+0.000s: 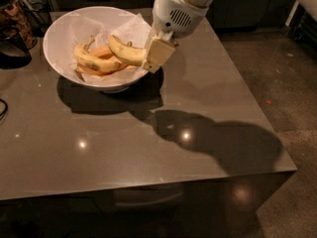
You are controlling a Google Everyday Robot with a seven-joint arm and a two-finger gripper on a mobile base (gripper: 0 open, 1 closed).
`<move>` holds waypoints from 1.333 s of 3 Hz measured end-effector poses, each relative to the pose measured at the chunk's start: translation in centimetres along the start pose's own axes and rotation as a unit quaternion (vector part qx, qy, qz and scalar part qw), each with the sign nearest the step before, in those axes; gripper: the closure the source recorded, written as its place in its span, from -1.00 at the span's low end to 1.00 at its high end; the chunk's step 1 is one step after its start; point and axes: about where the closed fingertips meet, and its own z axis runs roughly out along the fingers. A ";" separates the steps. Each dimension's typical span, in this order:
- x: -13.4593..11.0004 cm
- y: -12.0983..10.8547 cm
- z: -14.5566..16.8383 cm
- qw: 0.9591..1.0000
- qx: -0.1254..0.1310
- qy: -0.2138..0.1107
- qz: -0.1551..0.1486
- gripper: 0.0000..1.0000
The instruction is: Pick banana from white bowl
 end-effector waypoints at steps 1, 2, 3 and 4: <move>0.0 0.8 -0.2 1.000 -0.009 0.003 -0.006 1.00; 1.1 4.5 -1.2 1.000 -0.023 -0.004 0.016 1.00; 2.7 8.7 -2.2 0.998 -0.035 -0.008 0.048 1.00; 3.8 11.5 -2.2 0.996 -0.054 -0.012 0.067 1.00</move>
Offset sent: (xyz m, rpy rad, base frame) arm -0.1029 -0.0342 -0.0143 0.0276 0.1462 -0.0517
